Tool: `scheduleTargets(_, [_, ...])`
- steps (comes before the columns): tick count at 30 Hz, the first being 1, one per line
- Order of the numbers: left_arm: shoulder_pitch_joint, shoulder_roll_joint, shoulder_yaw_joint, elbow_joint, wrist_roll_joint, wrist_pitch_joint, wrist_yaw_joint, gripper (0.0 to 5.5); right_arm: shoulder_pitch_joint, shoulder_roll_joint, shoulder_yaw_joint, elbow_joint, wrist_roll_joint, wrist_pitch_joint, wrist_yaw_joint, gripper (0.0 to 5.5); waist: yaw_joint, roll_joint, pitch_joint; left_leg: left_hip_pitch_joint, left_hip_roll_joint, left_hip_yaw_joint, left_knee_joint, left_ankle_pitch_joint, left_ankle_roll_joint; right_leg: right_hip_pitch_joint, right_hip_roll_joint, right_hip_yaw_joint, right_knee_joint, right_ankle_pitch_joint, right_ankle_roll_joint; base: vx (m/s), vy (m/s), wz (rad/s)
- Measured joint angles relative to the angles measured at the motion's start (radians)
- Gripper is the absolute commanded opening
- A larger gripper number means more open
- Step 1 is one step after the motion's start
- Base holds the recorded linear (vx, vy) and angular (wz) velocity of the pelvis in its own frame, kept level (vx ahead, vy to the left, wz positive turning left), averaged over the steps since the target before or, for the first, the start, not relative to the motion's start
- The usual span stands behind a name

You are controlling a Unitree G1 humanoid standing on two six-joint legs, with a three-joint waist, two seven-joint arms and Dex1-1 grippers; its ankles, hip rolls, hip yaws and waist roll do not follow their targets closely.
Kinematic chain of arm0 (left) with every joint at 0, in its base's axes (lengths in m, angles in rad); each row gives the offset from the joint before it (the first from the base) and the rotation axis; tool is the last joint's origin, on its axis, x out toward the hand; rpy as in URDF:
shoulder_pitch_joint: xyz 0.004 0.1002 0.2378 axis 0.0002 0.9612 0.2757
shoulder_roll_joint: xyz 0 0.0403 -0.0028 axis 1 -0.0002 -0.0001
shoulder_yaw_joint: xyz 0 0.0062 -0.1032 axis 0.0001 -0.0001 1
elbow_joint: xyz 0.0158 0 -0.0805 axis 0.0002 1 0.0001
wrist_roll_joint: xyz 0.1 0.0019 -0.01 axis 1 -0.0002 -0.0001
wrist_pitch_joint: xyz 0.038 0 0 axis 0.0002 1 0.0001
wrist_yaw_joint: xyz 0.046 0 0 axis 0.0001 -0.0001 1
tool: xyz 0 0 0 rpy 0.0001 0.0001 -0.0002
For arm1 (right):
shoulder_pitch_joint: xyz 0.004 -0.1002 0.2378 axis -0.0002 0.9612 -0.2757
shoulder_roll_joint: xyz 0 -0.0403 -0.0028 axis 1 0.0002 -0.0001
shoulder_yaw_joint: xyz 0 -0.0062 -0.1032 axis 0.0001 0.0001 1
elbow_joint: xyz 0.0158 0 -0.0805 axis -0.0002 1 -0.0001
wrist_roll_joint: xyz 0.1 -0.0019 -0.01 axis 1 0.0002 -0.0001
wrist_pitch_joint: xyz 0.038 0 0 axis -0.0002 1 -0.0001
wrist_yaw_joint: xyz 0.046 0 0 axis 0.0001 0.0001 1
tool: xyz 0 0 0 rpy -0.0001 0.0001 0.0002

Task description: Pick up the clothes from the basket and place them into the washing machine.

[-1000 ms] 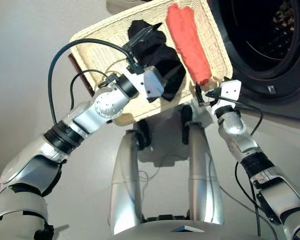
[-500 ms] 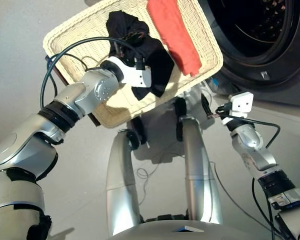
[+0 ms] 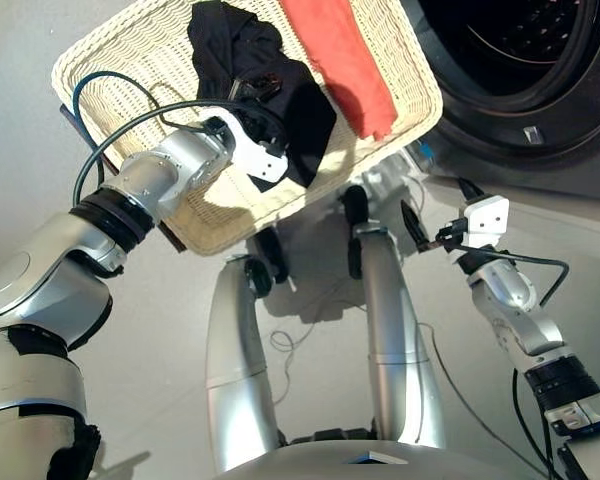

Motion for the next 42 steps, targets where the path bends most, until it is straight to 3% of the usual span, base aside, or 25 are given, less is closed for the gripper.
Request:
scheduleTargets(4, [-0.028,0.000,-0.039,0.034,0.018,0.000,0.039,5.50,0.016,-0.024,-0.004,-0.035,0.003,0.000,0.023,5.50,-0.002,-0.001,0.000,-0.003,0.007,0.004,0.002,-0.001,0.000,-0.005,0.009,0.003,-0.005,0.005,0.001,0.000,0.000,0.000])
scheduleTargets(12, [-0.034,-0.004,-0.039,0.075,0.019,0.002,0.092,5.50,0.044,-0.042,-0.007,-0.054,0.004,0.000,0.051,5.50,-0.004,-0.007,-0.005,-0.008,0.015,0.005,-0.002,-0.005,-0.007,-0.014,0.029,0.013,-0.018,0.016,0.001,0.000,0.000,0.000])
scheduleTargets(20, [-0.058,-0.066,-0.044,0.187,0.017,0.008,0.116,5.50,0.116,-0.042,-0.030,-0.115,0.027,0.000,0.086,5.50,-0.017,-0.017,-0.045,-0.027,0.016,0.007,-0.005,-0.005,-0.008,-0.034,0.034,0.018,-0.026,0.021,0.003,0.000,0.000,0.000])
scheduleTargets(29, [-0.110,-0.172,-0.056,0.368,-0.009,0.044,0.155,5.50,0.133,-0.043,-0.037,-0.127,0.046,0.000,0.099,5.50,-0.033,-0.024,-0.055,-0.027,0.018,0.008,-0.009,-0.007,-0.005,-0.032,0.044,0.028,-0.054,0.040,0.008,0.000,0.000,0.000])
scheduleTargets(30, [-0.119,-0.185,-0.056,0.391,-0.014,0.044,0.155,4.79,0.139,-0.045,-0.037,-0.130,0.046,0.000,0.099,5.50,-0.035,-0.023,-0.055,-0.027,0.018,0.008,-0.009,-0.007,-0.005,-0.032,0.044,0.028,-0.055,0.040,0.008,0.000,0.000,0.000])
scheduleTargets(31, [-0.125,-0.196,-0.057,0.412,-0.014,0.046,0.153,0.00,0.148,-0.048,-0.038,-0.137,0.046,0.000,0.101,5.50,-0.038,-0.023,-0.055,-0.027,0.018,0.008,-0.009,-0.007,-0.005,-0.032,0.044,0.028,-0.055,0.040,0.008,0.000,0.000,0.000])
scheduleTargets(34, [-0.121,-0.203,-0.060,0.457,-0.032,0.052,0.138,0.00,0.157,-0.048,-0.046,-0.158,0.051,0.000,0.108,5.50,-0.057,-0.023,-0.055,-0.031,0.019,0.008,-0.011,-0.007,-0.005,-0.036,0.044,0.027,-0.057,0.041,0.008,0.000,0.000,0.000])
scheduleTargets(42, [-0.124,-0.200,-0.087,0.459,-0.051,0.053,0.123,0.00,0.160,-0.049,-0.053,-0.158,0.066,0.000,0.120,5.50,-0.054,-0.023,-0.055,-0.040,0.019,0.007,-0.015,-0.008,-0.007,-0.045,0.044,0.025,-0.058,0.043,0.007,0.000,0.000,0.000])
